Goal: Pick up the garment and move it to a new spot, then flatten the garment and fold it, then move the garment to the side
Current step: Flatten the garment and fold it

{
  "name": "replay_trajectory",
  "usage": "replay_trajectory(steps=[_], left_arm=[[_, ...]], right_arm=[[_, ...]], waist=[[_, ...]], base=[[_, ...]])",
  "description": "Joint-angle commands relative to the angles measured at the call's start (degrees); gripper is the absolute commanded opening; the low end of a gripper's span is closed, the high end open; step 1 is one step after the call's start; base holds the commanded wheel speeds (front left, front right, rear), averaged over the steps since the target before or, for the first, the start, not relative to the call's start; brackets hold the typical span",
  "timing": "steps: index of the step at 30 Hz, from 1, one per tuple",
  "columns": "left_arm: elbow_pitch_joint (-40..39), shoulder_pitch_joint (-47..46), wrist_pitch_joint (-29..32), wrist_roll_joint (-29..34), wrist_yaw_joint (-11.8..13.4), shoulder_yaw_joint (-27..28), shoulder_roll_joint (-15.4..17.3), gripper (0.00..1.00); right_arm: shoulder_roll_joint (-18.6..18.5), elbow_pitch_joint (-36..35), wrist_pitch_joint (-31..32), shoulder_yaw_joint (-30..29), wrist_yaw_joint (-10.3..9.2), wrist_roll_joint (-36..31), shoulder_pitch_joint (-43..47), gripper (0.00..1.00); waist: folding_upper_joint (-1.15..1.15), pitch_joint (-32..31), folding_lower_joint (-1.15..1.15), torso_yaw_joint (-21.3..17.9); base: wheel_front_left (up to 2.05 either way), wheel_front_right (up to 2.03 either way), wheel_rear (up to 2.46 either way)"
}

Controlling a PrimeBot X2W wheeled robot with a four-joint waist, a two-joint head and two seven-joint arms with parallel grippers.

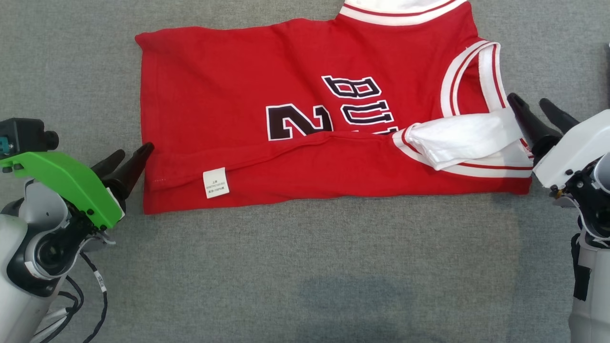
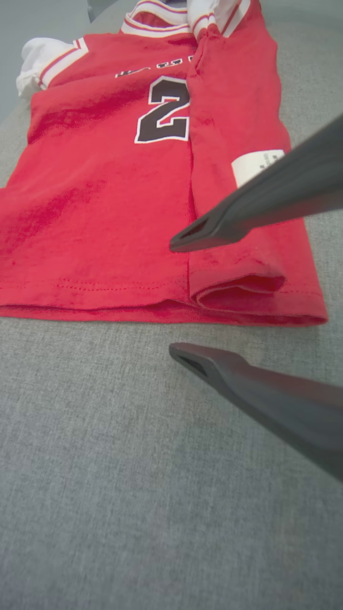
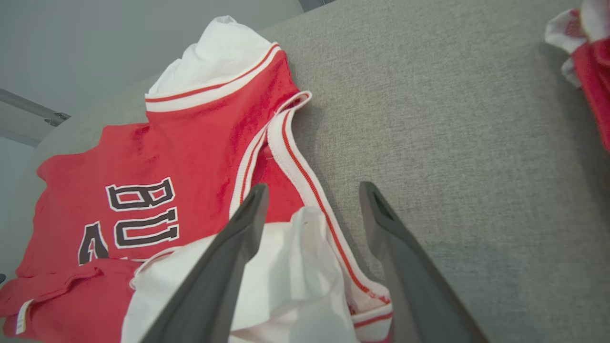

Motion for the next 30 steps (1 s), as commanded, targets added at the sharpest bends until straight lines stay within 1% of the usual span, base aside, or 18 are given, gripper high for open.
replay_trajectory(steps=[1,4,6,7,8,12,16,20,25,30], left_arm=[[0.42,-0.73,-0.72,0.68,0.06,0.15,-0.36,1.0],[0.3,0.96,-3.72,2.41,0.11,0.51,-0.07,1.0],[-1.28,3.66,-6.13,2.7,-0.05,0.65,0.21,1.0],[-3.58,6.49,-8.67,3.27,0.08,0.96,0.74,1.0],[-4.91,7.96,-10.0,4.38,0.48,0.81,1.49,1.0],[-9.76,14.33,-13.65,5.91,2.11,-0.19,1.93,1.0],[-12.66,17.35,-14.42,6.42,3.2,-1.14,2.3,1.0],[-12.4,16.32,-13.37,6.73,3.45,-1.84,2.02,1.0],[-10.27,12.97,-11.15,6.94,2.87,-2.41,1.26,1.0],[-6.95,10.36,-8.88,6.97,2.2,-3.3,0.52,1.0]], right_arm=[[-0.21,0.21,-0.9,-0.25,0.03,-0.34,-0.34,1.0],[-0.21,-0.69,-3.15,-0.46,0.03,-0.73,0.24,1.0],[-1.44,-2.44,-3.95,0.54,0.03,-1.24,2.28,1.0],[-2.47,-4.69,-3.87,1.71,0.03,-1.0,5.02,1.0],[-3.56,-6.3,-3.66,2.61,0.04,-1.3,6.76,1.0],[-6.94,-11.04,-1.56,4.56,0.03,-1.74,14.81,1.0],[-8.82,-13.66,0.85,5.63,0.03,-1.32,20.03,1.0],[-10.15,-13.05,1.53,6.17,0.03,-2.47,20.06,1.0],[-10.56,-8.4,2.37,7.06,0.03,-4.0,16.23,1.0],[-10.77,-3.7,2.47,8.21,0.03,-4.53,13.23,1.0]], waist=[[0.49,-0.26,0.0,0.18],[0.49,-0.9,0.0,0.2],[0.49,-1.57,0.0,0.14],[0.49,-2.44,0.0,0.2],[0.49,-2.89,0.0,0.24],[0.49,-4.52,0.0,0.46],[0.49,-4.2,0.0,0.34],[0.49,-2.76,0.0,0.14],[0.49,-0.38,0.0,-0.1],[0.49,0.53,0.0,0.01]], base=[[0.0,0.0,0.0],[0.0,0.0,0.0],[0.0,0.0,0.0],[0.0,0.0,0.0],[0.0,0.0,0.0],[0.0,0.0,0.0],[0.0,0.0,0.0],[0.0,0.0,0.0],[0.0,0.0,0.0],[0.0,0.0,0.0]])
